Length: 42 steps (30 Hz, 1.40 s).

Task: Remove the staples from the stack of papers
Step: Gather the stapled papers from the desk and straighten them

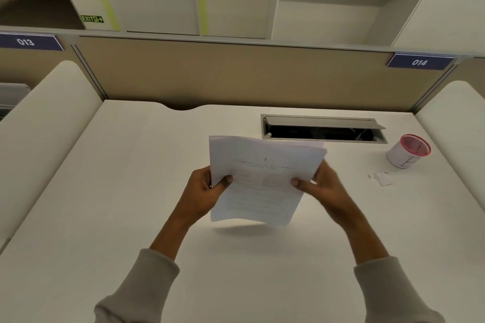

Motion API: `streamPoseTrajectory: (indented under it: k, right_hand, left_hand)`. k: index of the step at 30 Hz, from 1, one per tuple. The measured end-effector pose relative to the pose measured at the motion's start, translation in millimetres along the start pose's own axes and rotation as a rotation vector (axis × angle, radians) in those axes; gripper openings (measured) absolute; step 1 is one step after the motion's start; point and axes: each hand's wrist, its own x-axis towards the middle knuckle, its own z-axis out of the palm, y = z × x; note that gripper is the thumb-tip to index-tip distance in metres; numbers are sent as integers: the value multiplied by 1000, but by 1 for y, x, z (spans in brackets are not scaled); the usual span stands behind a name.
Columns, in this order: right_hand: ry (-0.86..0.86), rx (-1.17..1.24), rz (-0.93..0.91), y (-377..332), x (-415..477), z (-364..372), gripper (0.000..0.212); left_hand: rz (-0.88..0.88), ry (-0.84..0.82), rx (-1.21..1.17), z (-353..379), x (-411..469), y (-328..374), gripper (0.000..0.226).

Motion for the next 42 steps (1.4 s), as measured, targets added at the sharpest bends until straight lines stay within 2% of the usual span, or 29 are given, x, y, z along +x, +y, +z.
streamPoseTrajectory:
  k: [2, 8, 11, 19, 24, 26, 28, 30, 32, 34, 37, 39, 42]
  right_hand:
    - [5, 10, 25, 13, -3, 12, 49]
    - [207, 2, -18, 28, -1, 35, 22]
    - [262, -47, 17, 52, -5, 47, 21]
    - [323, -174, -5, 79, -8, 51, 26]
    - [345, -398, -114, 63, -6, 45, 14]
    - [346, -540, -201, 43, -3, 35, 9]
    - [296, -681, -291, 22, -2, 26, 14]
    - [218, -831, -330, 7, 1, 19, 17]
    - [158, -979, -326, -1, 2, 15, 16]
    - [113, -1088, -314, -7, 3, 16, 16]
    - [32, -1161, -282, -14, 2, 23, 18]
    - [1, -1183, -273, -17, 0, 27, 20]
    - [-1, -1207, -281, -20, -2, 22, 20]
  left_hand:
    - [-6, 22, -38, 2, -1, 2, 12]
    - [-16, 188, -115, 14, -6, -8, 10]
    - [-68, 223, -97, 26, -13, -32, 11]
    - [-54, 281, 29, 38, -22, -60, 26]
    - [-93, 287, -1, 29, -17, -60, 29]
    - [-101, 357, -38, 19, -12, -52, 43]
    - [-38, 459, -51, 8, -9, -39, 72]
    - [111, 522, 135, -5, -7, -26, 95]
    - [289, 473, 387, -16, -5, -8, 100]
    - [390, 319, 491, -20, -3, 7, 91]
    - [322, 123, 388, -16, -2, 8, 54]
    - [270, 118, 312, -11, -5, -1, 29]
    - [172, 162, 266, -7, -10, -22, 19]
